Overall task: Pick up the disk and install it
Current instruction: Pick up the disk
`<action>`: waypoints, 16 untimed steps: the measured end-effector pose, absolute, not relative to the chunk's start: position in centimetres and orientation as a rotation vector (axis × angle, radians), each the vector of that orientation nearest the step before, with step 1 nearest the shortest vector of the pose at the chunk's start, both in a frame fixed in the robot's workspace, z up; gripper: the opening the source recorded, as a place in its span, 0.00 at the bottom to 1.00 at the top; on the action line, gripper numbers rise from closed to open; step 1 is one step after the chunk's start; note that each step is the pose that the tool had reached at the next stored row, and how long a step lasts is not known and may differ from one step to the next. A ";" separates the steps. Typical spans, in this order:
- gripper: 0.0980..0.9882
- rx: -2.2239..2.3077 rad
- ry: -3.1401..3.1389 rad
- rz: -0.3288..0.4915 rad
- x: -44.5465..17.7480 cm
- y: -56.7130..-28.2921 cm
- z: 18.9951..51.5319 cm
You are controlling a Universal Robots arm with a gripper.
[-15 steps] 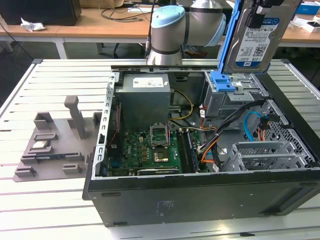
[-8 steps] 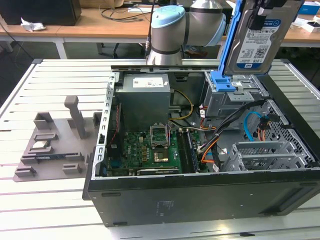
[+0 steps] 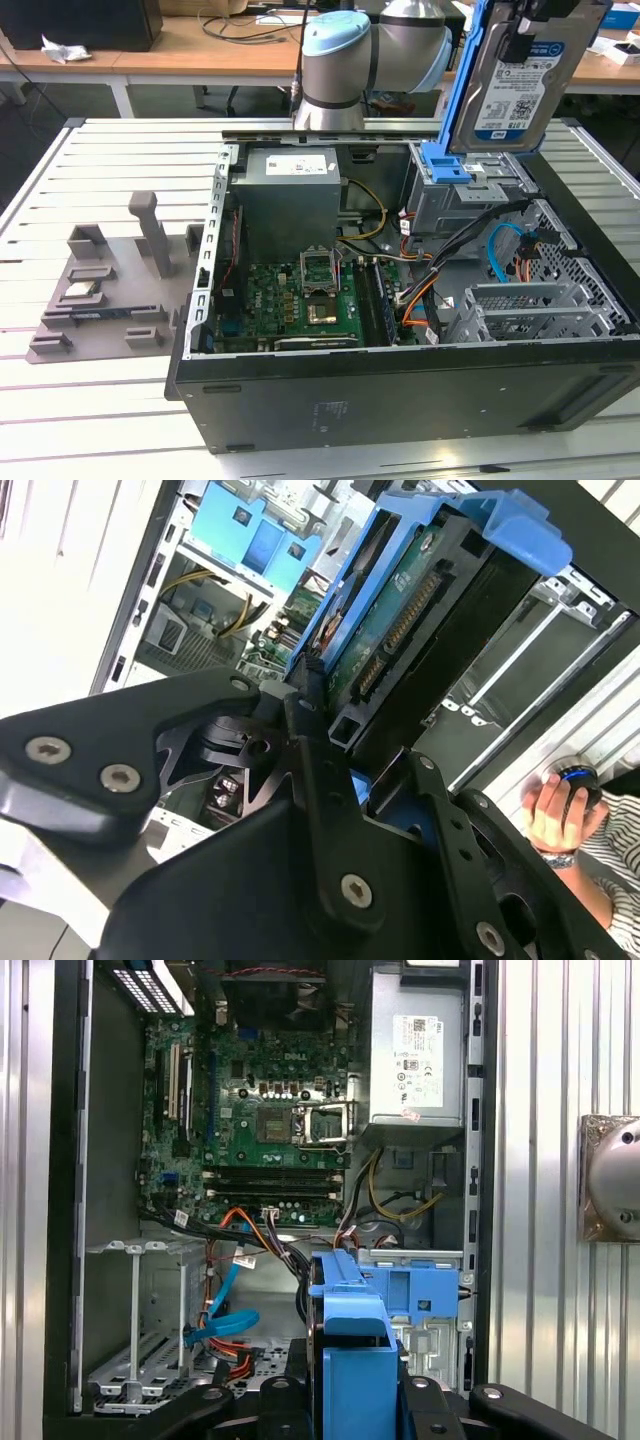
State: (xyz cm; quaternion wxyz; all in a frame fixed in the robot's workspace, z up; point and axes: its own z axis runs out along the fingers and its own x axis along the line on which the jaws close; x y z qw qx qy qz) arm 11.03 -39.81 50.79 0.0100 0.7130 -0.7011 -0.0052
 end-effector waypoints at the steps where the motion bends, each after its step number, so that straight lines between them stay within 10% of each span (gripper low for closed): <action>1: 0.30 2.226 -2.189 -0.016 11.0 -39.9 50.8; 16: 0.30 2.226 -2.189 -0.016 11.0 -40.6 50.6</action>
